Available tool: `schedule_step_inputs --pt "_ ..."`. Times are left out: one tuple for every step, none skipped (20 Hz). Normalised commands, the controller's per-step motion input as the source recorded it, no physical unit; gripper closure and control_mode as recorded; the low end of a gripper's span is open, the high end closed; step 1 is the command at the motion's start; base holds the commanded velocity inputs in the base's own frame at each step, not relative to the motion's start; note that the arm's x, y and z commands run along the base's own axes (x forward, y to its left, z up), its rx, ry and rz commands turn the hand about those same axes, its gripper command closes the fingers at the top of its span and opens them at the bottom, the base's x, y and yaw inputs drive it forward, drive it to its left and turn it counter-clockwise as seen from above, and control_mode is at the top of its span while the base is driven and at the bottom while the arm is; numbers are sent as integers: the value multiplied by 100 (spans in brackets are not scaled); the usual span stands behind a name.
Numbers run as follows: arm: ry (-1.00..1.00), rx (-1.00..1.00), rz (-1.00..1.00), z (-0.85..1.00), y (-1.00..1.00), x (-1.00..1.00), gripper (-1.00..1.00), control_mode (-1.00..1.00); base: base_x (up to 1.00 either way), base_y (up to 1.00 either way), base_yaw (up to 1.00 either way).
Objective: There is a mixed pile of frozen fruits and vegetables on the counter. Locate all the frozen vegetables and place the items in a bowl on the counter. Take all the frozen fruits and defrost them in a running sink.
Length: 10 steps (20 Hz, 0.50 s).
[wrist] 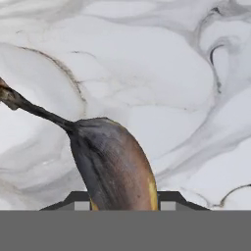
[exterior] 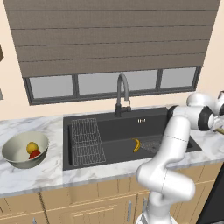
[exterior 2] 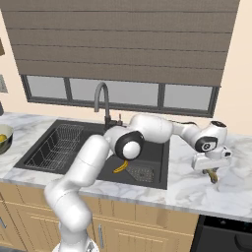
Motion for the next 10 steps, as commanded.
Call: schedule_step_inputs --pt "-8 0 0 -20 0 0 100 -100 0 0 0" --pt "-3 4 0 -23 0 0 100 -100 0 0 0" --pt "0 4 0 -13 8 0 100 -100 0 0 0" --pt "4 0 0 -4 14 0 100 -100 0 0 0" --pt "2 0 -3 6 29 -11 100 -100 0 0 0" --pt "1 0 -6 24 42 -26 100 -100 0 0 0" --pt "0 -2 -7 56 49 -39 100 -100 0 0 0" --pt "0 0 -5 74 46 -50 100 -100 0 0 0" --pt "0 -2 -2 86 57 -52 100 -100 0 0 0" --pt "1 -4 0 84 63 -43 100 -100 0 0 0"
